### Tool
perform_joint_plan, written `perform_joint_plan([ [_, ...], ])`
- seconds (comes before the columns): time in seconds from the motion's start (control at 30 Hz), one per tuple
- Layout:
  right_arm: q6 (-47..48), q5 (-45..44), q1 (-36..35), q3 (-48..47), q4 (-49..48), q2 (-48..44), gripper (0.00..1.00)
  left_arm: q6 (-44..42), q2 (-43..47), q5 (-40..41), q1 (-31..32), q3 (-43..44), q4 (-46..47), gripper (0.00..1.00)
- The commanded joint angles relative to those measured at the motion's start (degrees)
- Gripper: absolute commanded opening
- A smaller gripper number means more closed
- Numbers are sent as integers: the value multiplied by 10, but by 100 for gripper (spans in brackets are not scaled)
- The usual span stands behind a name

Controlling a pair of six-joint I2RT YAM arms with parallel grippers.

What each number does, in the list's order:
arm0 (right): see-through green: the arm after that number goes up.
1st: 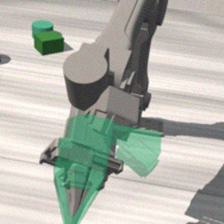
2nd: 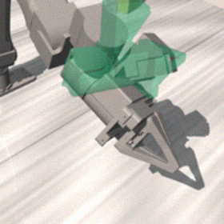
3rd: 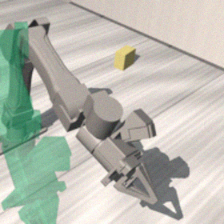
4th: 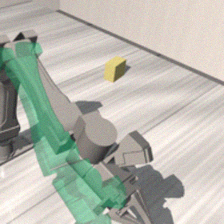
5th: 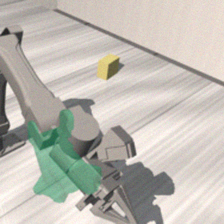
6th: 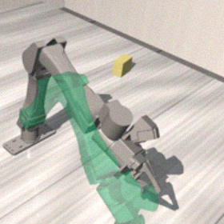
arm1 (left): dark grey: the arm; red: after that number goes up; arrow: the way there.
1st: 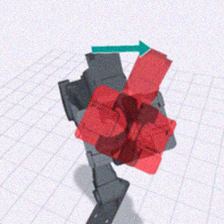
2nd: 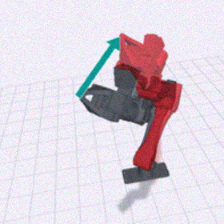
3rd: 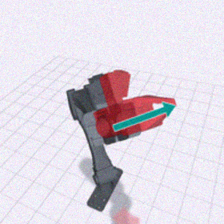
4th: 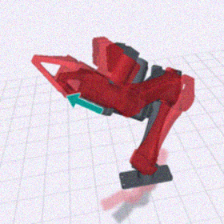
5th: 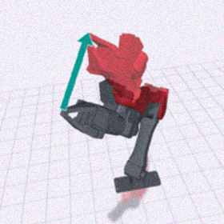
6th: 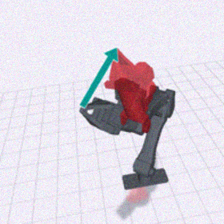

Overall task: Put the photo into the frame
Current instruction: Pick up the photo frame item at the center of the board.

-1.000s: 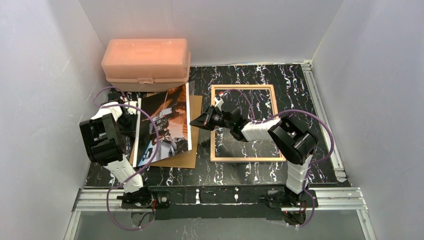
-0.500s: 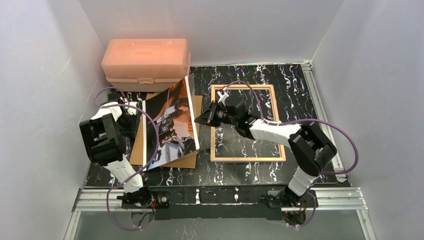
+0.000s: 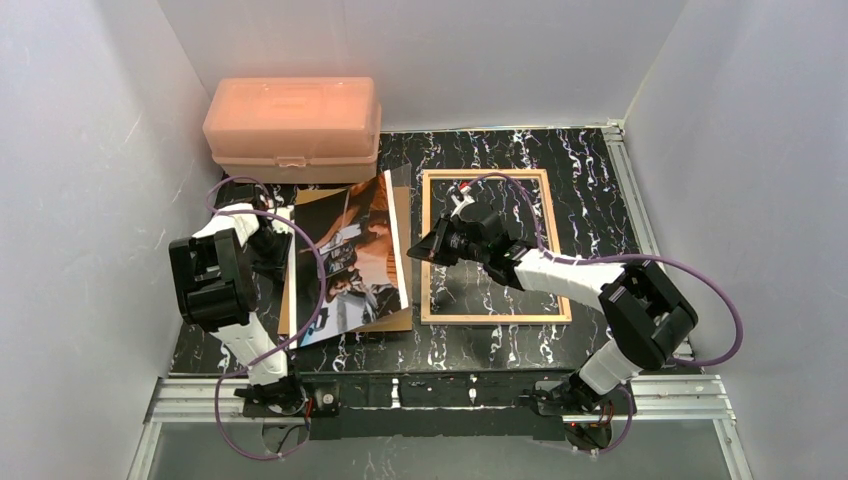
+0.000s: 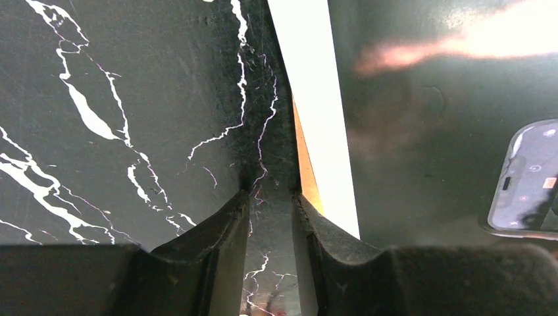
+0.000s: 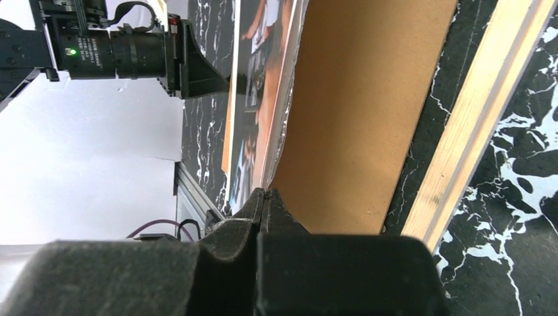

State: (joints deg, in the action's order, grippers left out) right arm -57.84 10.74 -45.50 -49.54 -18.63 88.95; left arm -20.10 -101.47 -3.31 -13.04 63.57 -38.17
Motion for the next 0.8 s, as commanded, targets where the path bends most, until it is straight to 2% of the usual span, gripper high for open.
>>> perform_joint_plan([
  [0.0,25,-27,-4,-11,15,-44,1,10,-7,-9,3,-24,1,28],
  [0.33,120,-61,48,-97,198,-126,1,2,6,3,3,-20,0,28],
  [0.57,172,-29,114,-148,327,-138,1,-9,20,0,3,-2,-27,29],
  [0.67,195,-26,133,-172,363,-146,1,-14,35,-13,3,26,-65,33],
  [0.77,217,-33,142,-201,391,-156,1,-16,59,-46,3,63,-115,41],
])
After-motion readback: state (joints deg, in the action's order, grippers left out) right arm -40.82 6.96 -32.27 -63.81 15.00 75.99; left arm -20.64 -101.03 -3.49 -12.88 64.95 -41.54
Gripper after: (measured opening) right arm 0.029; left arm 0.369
